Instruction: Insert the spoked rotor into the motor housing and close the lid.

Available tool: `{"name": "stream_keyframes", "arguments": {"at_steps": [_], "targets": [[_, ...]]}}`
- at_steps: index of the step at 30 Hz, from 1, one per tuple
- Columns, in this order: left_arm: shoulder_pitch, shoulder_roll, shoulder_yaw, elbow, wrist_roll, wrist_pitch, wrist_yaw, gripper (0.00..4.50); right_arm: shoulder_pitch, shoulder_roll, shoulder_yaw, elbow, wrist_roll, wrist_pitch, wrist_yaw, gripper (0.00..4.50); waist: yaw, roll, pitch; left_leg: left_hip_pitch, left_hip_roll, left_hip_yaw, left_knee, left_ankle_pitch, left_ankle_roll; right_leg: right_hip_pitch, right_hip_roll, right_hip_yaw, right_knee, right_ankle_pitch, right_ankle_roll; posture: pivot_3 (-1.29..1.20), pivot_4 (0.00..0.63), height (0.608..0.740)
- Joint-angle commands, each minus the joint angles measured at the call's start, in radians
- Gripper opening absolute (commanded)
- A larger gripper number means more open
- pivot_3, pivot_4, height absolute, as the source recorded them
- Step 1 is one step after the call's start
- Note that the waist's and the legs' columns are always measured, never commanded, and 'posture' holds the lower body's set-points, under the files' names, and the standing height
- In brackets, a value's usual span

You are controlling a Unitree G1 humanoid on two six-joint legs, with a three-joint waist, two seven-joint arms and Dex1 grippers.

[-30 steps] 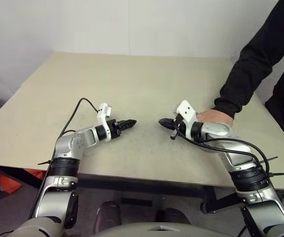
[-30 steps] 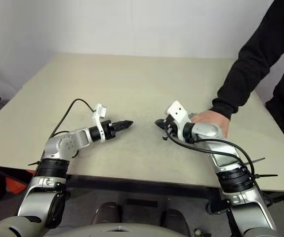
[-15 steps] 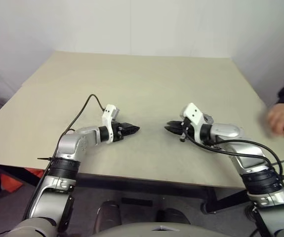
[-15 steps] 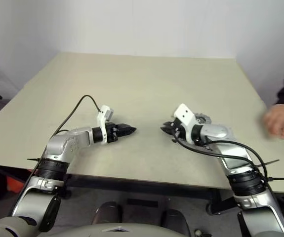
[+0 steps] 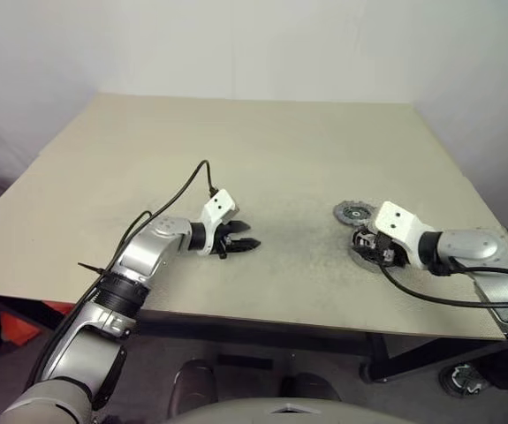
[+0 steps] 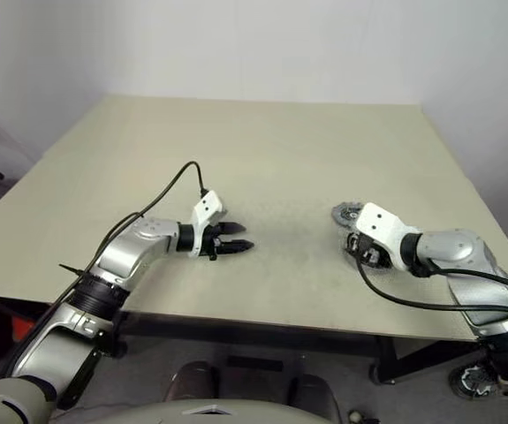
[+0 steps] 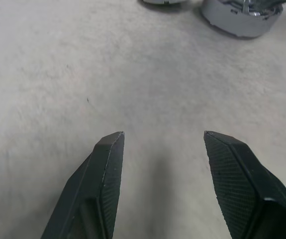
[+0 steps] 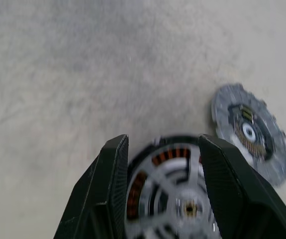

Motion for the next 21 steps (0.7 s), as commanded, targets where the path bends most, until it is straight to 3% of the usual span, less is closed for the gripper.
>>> {"name": "stream_keyframes", "arguments": {"at_steps": [1,8,21], "targets": [[-0.013,-0.006,0.010,0.009,0.009,-0.027,-0.016,2.75,0.026,-0.037,-0.086,-0.070,0.020,-0.007,0.018,2.24,-0.002,0.000,0.000,0.000,0.000,0.000,0.000,0.000,0.000,0.000,0.000,0.000,0.000,0.000,0.000,0.00,0.000,0.740],[0.004,-0.012,0.007,0.007,0.024,-0.037,-0.031,2.75,0.091,-0.076,-0.120,-0.023,0.006,-0.053,0.064,2.24,0.000,0.001,-0.001,0.000,0.000,0.000,0.001,-0.002,0.004,0.000,0.000,0.000,0.000,0.000,0.000,0.00,0.000,0.740],[0.022,-0.025,0.045,0.004,0.021,-0.038,-0.011,2.75,0.101,-0.091,-0.041,0.113,-0.057,-0.178,0.107,2.24,-0.001,0.005,-0.003,0.000,0.000,0.000,0.003,-0.003,0.006,0.000,0.000,0.000,0.000,0.000,0.000,0.00,0.000,0.740]]}}
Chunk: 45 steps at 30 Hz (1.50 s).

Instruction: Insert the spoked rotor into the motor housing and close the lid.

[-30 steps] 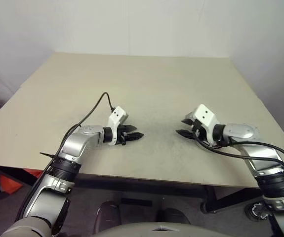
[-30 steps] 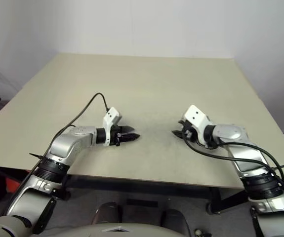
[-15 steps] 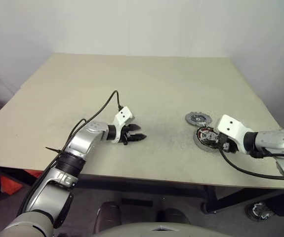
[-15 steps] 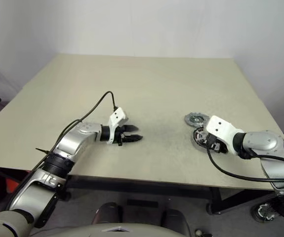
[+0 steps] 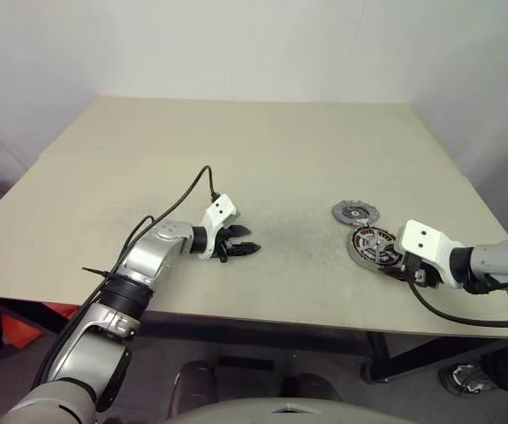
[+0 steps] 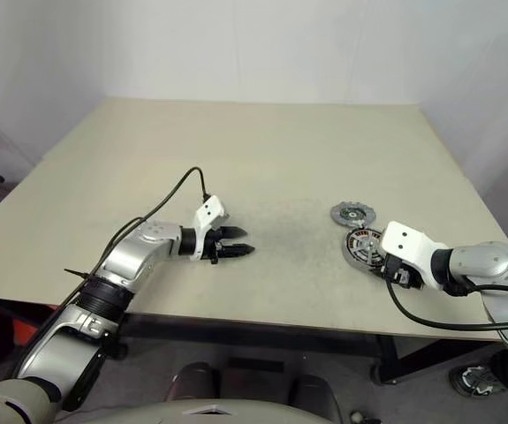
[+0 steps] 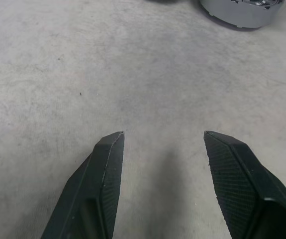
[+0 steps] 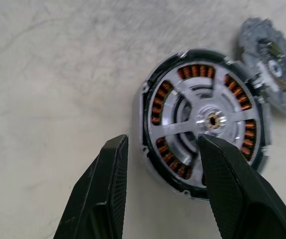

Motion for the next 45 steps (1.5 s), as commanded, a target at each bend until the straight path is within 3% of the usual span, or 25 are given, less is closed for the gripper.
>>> {"name": "stream_keyframes", "arguments": {"at_steps": [1,8,11,16,17,27,36,40,42,45], "targets": [[-0.001,-0.008,0.035,-0.033,-0.013,-0.009,0.013,2.75,-0.009,-0.008,0.013,0.027,-0.030,-0.038,0.006,2.24,0.000,0.000,0.000,0.000,0.000,0.000,0.001,0.000,0.000,0.000,0.000,0.000,0.000,0.000,0.000,0.00,0.000,0.740],[-0.001,-0.014,0.050,-0.049,-0.018,0.002,0.022,2.75,0.001,0.002,0.052,0.031,-0.055,-0.041,0.017,2.24,0.000,0.001,-0.001,0.001,0.000,0.000,0.002,-0.001,0.001,0.004,0.000,0.000,0.000,0.000,0.000,0.00,0.000,0.740],[-0.006,-0.013,0.056,-0.041,-0.015,0.002,0.028,2.75,0.006,-0.003,0.049,0.001,-0.047,-0.027,0.032,1.71,0.000,0.001,-0.001,0.002,0.000,0.000,0.002,-0.001,0.002,0.007,0.000,0.000,0.000,-0.001,0.001,0.00,0.000,0.740],[-0.007,-0.016,0.063,-0.040,-0.015,0.005,0.034,2.75,-0.020,0.001,0.066,-0.033,-0.055,0.003,0.046,0.11,-0.001,0.002,-0.002,0.003,0.000,0.000,0.002,-0.001,0.002,0.009,0.000,0.000,0.000,-0.003,0.006,0.00,0.000,0.740],[-0.007,-0.017,0.064,-0.041,-0.015,0.006,0.034,2.75,-0.029,0.004,0.072,-0.036,-0.059,0.008,0.047,0.05,-0.001,0.002,-0.002,0.004,0.000,0.000,0.002,-0.001,0.002,0.010,0.000,0.000,0.000,-0.004,0.006,0.00,0.000,0.740],[-0.002,-0.016,0.075,-0.043,-0.014,0.009,0.049,2.75,-0.111,0.046,0.095,-0.039,-0.067,0.061,0.031,0.05,-0.007,0.002,-0.002,0.006,0.001,0.000,0.002,-0.001,0.001,0.011,0.000,0.000,0.000,-0.004,0.007,0.00,0.000,0.740],[-0.002,-0.011,0.096,-0.028,-0.015,0.007,0.064,2.75,-0.429,0.339,-0.006,-0.031,0.139,0.468,-0.136,0.05,-0.029,0.006,-0.004,0.003,0.000,0.000,0.003,0.000,-0.001,0.003,0.000,0.001,0.006,0.000,0.000,0.00,0.000,0.740],[0.001,-0.003,0.107,-0.031,-0.016,0.007,0.070,2.75,-0.496,0.401,-0.013,-0.010,0.170,0.557,-0.196,0.05,-0.018,0.006,-0.004,-0.001,0.000,-0.001,0.003,0.002,-0.004,-0.003,0.000,0.001,0.008,0.000,-0.001,0.00,0.000,0.740],[0.008,0.009,0.125,-0.037,-0.019,0.012,0.076,2.75,-0.498,0.408,0.021,-0.005,0.157,0.534,-0.207,0.05,-0.017,0.006,-0.004,-0.002,0.000,0.000,0.003,0.002,-0.004,-0.004,0.000,0.001,0.007,0.000,-0.001,0.00,0.000,0.740],[0.022,0.026,0.137,-0.047,-0.023,0.015,0.075,2.75,-0.430,0.313,0.127,-0.057,0.091,0.411,-0.139,0.05,-0.013,0.006,-0.004,-0.005,0.000,0.000,0.003,0.002,-0.004,-0.006,0.000,0.001,0.007,0.000,0.000,0.00,0.000,0.740]]}}
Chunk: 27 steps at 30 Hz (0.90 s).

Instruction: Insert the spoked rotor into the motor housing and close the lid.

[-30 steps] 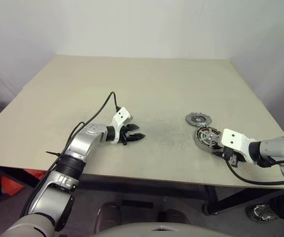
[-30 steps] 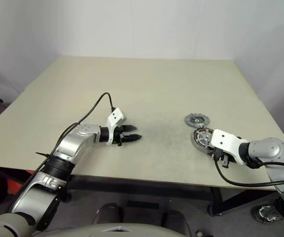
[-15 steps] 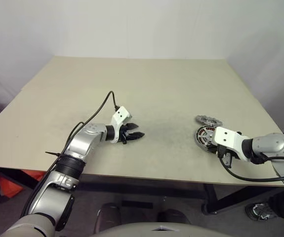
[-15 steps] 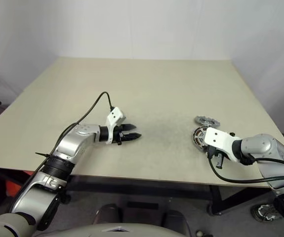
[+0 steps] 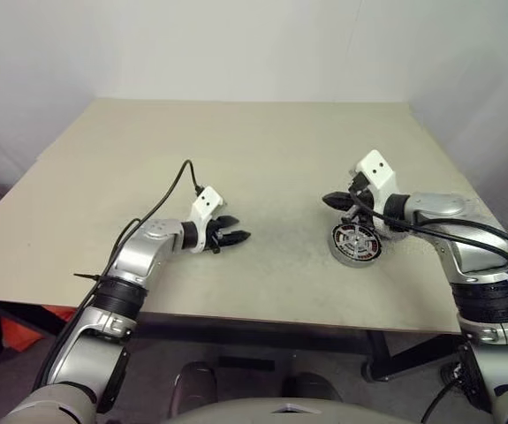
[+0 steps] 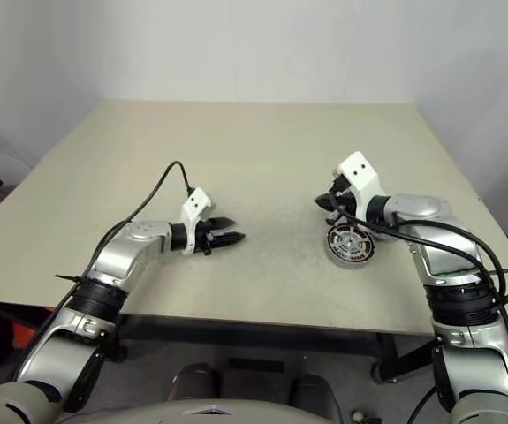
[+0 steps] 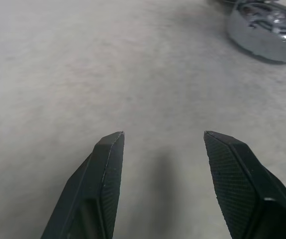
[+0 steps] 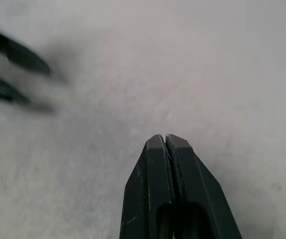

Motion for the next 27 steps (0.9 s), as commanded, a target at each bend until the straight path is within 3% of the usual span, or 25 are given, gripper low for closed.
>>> {"name": "stream_keyframes", "arguments": {"at_steps": [1,3,6,11,27], "targets": [[0.007,0.019,0.035,-0.045,-0.016,0.001,0.002,2.75,0.059,-0.107,0.080,-0.083,-0.048,-0.124,0.081,0.05,0.009,0.000,0.000,0.000,0.000,0.000,0.000,0.000,0.000,0.000,0.000,0.000,0.000,0.000,0.000,0.00,0.000,0.740],[0.013,0.020,0.037,-0.048,-0.015,0.002,0.002,2.75,0.116,-0.183,0.107,-0.143,-0.050,-0.194,0.153,0.05,0.014,0.000,0.000,0.000,0.000,0.000,-0.001,0.000,0.000,0.000,0.000,0.000,-0.001,0.000,0.001,0.00,0.000,0.740],[0.019,0.016,0.037,-0.056,-0.015,0.005,0.005,2.75,0.173,-0.263,0.118,-0.179,-0.079,-0.278,0.191,0.60,0.018,-0.001,0.000,0.001,0.000,0.000,-0.001,0.000,0.000,0.001,-0.001,0.000,-0.001,-0.001,0.002,0.00,0.000,0.740],[0.023,0.005,0.029,-0.065,-0.012,0.011,0.009,2.75,0.211,-0.292,0.103,-0.204,-0.094,-0.306,0.183,2.25,0.014,-0.001,0.001,0.005,0.000,0.000,-0.001,-0.001,0.002,0.003,-0.002,0.000,-0.001,-0.004,0.009,0.00,0.000,0.740],[0.024,0.002,0.022,-0.066,-0.005,0.012,0.004,2.75,0.269,-0.288,0.143,-0.056,-0.188,-0.383,0.166,2.25,0.014,-0.001,0.001,0.004,0.000,0.000,-0.001,-0.002,0.004,0.002,-0.003,0.000,0.000,-0.002,0.004,0.00,0.000,0.740]]}}
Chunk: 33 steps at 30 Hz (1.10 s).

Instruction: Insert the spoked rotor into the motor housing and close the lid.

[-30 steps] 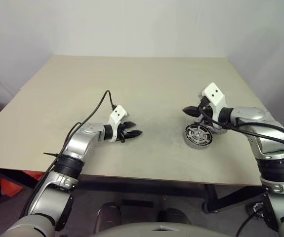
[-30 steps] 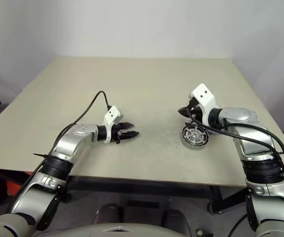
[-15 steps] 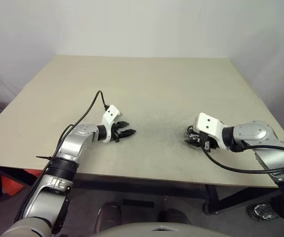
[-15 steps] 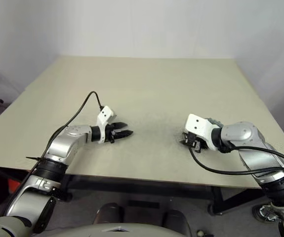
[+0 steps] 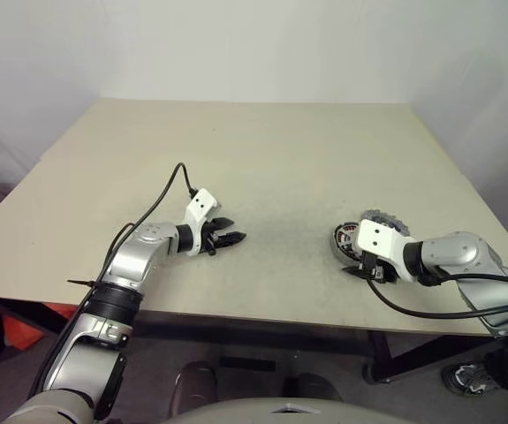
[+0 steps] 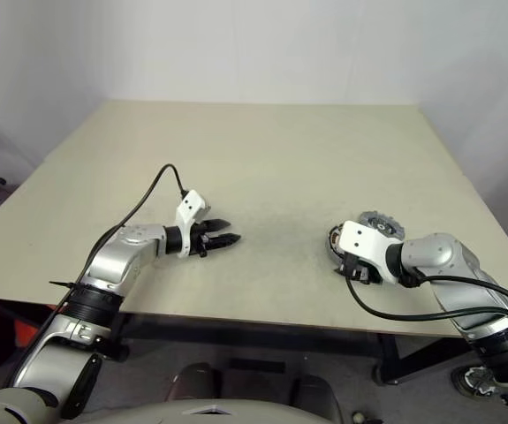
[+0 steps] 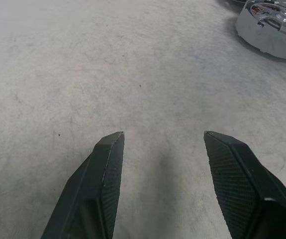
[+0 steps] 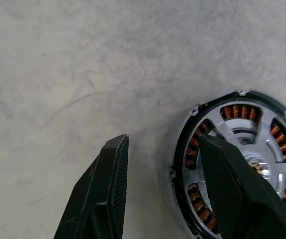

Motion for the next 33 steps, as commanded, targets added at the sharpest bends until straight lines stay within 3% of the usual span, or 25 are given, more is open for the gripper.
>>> {"name": "stream_keyframes", "arguments": {"at_steps": [1,5,7,11,13,24,27,30,33], "targets": [[-0.008,0.004,0.004,-0.033,-0.005,-0.003,0.000,2.75,-0.013,0.002,-0.007,0.024,-0.019,-0.028,-0.001,2.25,0.000,0.000,0.000,0.000,0.000,0.000,0.000,0.000,0.000,0.000,0.000,0.000,0.000,0.000,0.000,0.00,0.000,0.740],[-0.009,0.004,0.004,-0.032,-0.004,-0.003,0.002,2.75,-0.019,0.011,0.003,0.047,-0.024,-0.036,0.005,2.08,0.000,0.000,0.000,0.001,0.000,0.000,0.000,0.000,0.000,0.001,0.000,0.000,0.000,-0.001,0.002,0.00,0.000,0.740],[-0.012,0.003,0.004,-0.030,-0.004,-0.002,0.002,2.75,-0.025,0.017,0.008,0.064,-0.029,-0.041,0.007,1.65,0.000,0.000,0.000,0.001,0.000,0.000,0.001,0.000,0.000,0.001,0.000,0.000,0.000,-0.002,0.003,0.00,0.000,0.740],[-0.017,0.003,0.006,-0.023,-0.004,-0.004,0.002,2.75,-0.041,0.020,0.015,0.100,-0.051,-0.057,0.006,0.33,-0.002,-0.002,-0.001,0.001,0.000,0.000,0.001,0.000,0.000,0.002,0.000,0.000,0.000,-0.001,0.002,0.00,0.000,0.740],[-0.020,0.002,0.008,-0.019,-0.004,-0.004,0.002,2.75,-0.050,0.023,0.016,0.111,-0.059,-0.062,0.007,0.00,-0.007,-0.004,-0.002,0.001,0.000,0.000,0.001,0.000,0.000,0.002,0.000,0.000,0.000,-0.001,0.002,0.00,0.000,0.740],[-0.010,0.003,0.012,-0.035,-0.006,0.004,0.010,2.75,-0.062,0.052,-0.020,0.094,-0.048,-0.005,-0.013,0.00,-0.007,-0.004,-0.002,0.003,0.000,0.001,0.001,0.001,-0.001,0.004,0.000,0.000,0.000,-0.003,0.005,0.00,0.000,0.740],[-0.010,0.003,0.013,-0.034,-0.007,0.004,0.013,2.75,-0.098,0.107,-0.057,0.071,-0.006,0.084,-0.043,0.00,-0.014,-0.004,-0.002,0.003,0.000,0.001,0.001,0.001,-0.001,0.006,0.001,0.000,0.000,-0.003,0.005,0.00,0.000,0.740],[-0.009,0.003,0.015,-0.034,-0.008,0.003,0.017,2.75,-0.201,0.231,-0.137,0.076,0.072,0.260,-0.121,0.00,-0.032,-0.002,-0.001,0.003,0.000,0.001,0.001,0.001,-0.002,0.004,0.002,0.000,0.001,-0.003,0.005,0.00,0.000,0.740],[-0.012,0.007,0.022,-0.028,-0.009,0.001,0.019,2.75,-0.279,0.311,-0.190,0.075,0.127,0.411,-0.174,0.00,-0.033,0.000,0.000,0.000,-0.001,0.001,0.002,0.003,-0.004,-0.005,0.002,0.001,0.006,0.003,-0.005,0.00,0.000,0.740]]}}
